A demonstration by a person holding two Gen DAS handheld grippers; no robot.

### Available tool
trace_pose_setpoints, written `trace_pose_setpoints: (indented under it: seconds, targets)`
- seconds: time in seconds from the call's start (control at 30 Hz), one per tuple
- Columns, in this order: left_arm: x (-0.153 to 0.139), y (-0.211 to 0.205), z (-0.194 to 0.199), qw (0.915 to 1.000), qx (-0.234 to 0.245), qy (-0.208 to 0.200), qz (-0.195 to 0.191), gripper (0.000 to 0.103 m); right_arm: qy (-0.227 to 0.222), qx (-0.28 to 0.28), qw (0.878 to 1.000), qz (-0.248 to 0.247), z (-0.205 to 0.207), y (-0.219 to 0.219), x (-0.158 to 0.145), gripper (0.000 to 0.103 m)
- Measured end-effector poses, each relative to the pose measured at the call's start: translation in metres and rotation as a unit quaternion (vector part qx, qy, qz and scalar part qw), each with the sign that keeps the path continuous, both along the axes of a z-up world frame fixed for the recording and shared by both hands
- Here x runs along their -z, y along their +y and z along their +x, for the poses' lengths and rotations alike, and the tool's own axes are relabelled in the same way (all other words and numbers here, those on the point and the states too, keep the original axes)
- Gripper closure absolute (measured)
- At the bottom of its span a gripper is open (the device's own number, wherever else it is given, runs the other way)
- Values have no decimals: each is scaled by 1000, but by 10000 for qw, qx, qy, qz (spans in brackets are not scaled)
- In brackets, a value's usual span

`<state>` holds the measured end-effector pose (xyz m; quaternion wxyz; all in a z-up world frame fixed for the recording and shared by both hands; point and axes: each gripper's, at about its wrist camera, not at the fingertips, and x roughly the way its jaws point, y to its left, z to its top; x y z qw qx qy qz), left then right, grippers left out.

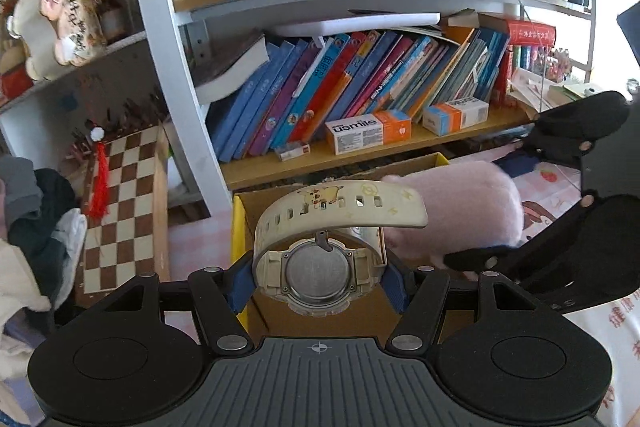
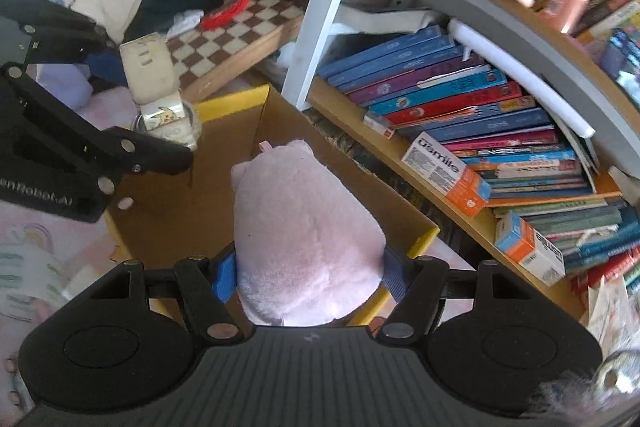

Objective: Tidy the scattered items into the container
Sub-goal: 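Carry the watch with the left tool while the right tool carries the pig into the yellow box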

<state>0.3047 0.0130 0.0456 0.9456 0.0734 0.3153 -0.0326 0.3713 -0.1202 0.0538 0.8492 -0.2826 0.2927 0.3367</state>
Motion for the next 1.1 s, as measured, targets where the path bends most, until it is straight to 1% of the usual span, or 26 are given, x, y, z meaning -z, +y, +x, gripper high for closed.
trace_pose_setpoints:
  seconds: [0.13,0.3,0.43,0.6,0.77,1.07,1.1]
  targets:
    - [11,3,20,9999,-18,152,-31,40,130,-130,9996,-230,20,12,14,36]
    - [31,8,42,9988,-100,489,14,40,320,-266,9978,-523,40,23,35,36]
    - [47,10,54,9973,-119,699,177,39,402,-305,9960,-741,50,28,52,35]
    - [57,11,62,9963,-140,813,235,39,570,-303,9946,-810,62,32,66,35]
    - [64,9,67,9953,-80,910,330,39,703,-394,9931,-850,66,35,72,35]
    - [69,3,71,9937,55,1034,437,38,755,-587,9905,-986,64,40,72,34]
    - [69,3,71,9936,50,1037,435,36,750,-591,9905,-987,64,41,72,33]
